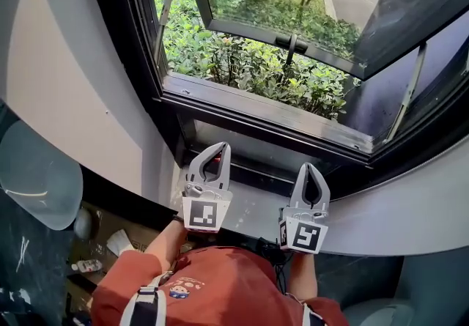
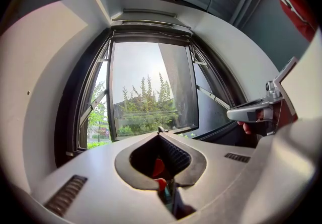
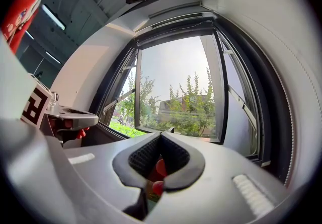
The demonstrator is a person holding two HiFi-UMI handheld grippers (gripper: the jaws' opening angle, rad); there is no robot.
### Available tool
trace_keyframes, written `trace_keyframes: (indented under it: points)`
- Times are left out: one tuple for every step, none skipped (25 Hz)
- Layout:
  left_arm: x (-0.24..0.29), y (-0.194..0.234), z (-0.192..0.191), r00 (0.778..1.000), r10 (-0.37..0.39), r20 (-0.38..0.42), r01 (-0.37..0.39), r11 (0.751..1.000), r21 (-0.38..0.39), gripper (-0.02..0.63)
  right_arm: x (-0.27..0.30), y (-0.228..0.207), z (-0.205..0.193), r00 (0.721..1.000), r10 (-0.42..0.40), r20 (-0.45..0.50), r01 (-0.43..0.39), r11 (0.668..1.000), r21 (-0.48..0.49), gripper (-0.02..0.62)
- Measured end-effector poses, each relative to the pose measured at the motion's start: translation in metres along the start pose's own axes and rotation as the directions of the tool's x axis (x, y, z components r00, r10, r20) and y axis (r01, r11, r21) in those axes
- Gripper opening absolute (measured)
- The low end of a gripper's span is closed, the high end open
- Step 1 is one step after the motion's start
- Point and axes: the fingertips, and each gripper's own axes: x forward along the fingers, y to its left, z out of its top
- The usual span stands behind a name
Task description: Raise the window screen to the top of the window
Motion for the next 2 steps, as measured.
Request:
trace_keyframes:
  points:
    - [0.0001, -0.0005, 0.0003, 1.000, -0.002, 0.001, 0.002, 1.000, -0.002, 0.006, 0.0003, 0.0005, 0.0003, 1.000, 0.000, 0.000, 0.000, 1.000, -0.001, 0.011]
    - [0.0001, -0.0010, 0.0006, 1.000, -0.004, 0.003, 0.004, 1.000, -0.004, 0.006, 0.0005, 0.0011, 0.0006, 1.000, 0.000, 0.000, 0.000, 1.000, -0.001, 0.011]
